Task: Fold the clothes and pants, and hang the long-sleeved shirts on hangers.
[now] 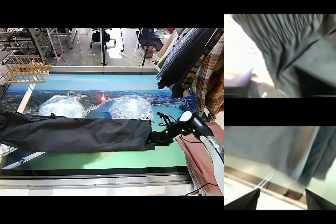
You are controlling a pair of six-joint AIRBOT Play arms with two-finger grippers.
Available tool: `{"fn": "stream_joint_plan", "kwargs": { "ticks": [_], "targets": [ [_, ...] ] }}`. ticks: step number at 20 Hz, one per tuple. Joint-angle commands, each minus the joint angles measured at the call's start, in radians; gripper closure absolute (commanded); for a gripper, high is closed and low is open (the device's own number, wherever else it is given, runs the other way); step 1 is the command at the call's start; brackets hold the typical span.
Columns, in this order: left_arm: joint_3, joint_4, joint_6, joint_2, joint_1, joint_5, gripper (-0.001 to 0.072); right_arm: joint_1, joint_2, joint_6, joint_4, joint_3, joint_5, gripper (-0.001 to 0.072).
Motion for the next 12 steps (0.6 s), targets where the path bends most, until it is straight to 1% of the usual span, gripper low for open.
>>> {"fn": "stream_joint_plan", "kwargs": {
  "ticks": [1, 2, 3, 4, 6, 7, 9, 10, 11, 12],
  "targets": [
    [-0.012, -0.035, 0.005, 0.024, 0.027, 0.005, 0.0012, -0.075, 0.051, 0.030, -0.034, -0.037, -0.067, 0.0065],
    [-0.012, -0.068, 0.005, 0.040, 0.027, -0.009, 0.0012, -0.103, 0.048, 0.037, -0.031, -0.039, -0.131, 0.0050],
    [-0.012, -0.106, 0.005, 0.056, 0.026, -0.017, 0.0012, -0.118, 0.037, 0.035, -0.023, -0.039, -0.193, 0.0001],
    [-0.012, -0.160, 0.004, 0.071, 0.024, -0.017, 0.0013, -0.121, 0.021, 0.029, 0.002, -0.039, -0.234, 0.0006],
    [-0.012, -0.278, 0.005, 0.095, 0.017, -0.008, 0.0013, -0.121, -0.024, -0.051, 0.092, -0.038, -0.283, 0.0005],
    [-0.012, -0.330, 0.004, 0.104, 0.014, 0.001, 0.0014, -0.121, -0.054, -0.075, 0.122, -0.038, -0.302, 0.0005],
    [-0.012, -0.397, 0.004, 0.114, 0.006, 0.041, 0.0016, -0.121, -0.115, -0.101, 0.127, -0.038, -0.314, 0.0006],
    [-0.012, -0.407, 0.005, 0.117, -0.003, 0.076, 0.0048, -0.121, -0.144, -0.121, 0.131, -0.038, -0.313, 0.0007],
    [-0.012, -0.407, 0.006, 0.118, -0.012, 0.109, 0.0176, -0.121, -0.174, -0.172, 0.158, -0.038, -0.313, 0.0010],
    [-0.012, -0.407, 0.008, 0.117, -0.024, 0.148, 0.0344, -0.121, -0.198, -0.220, 0.201, -0.038, -0.315, 0.0019]
  ]
}}
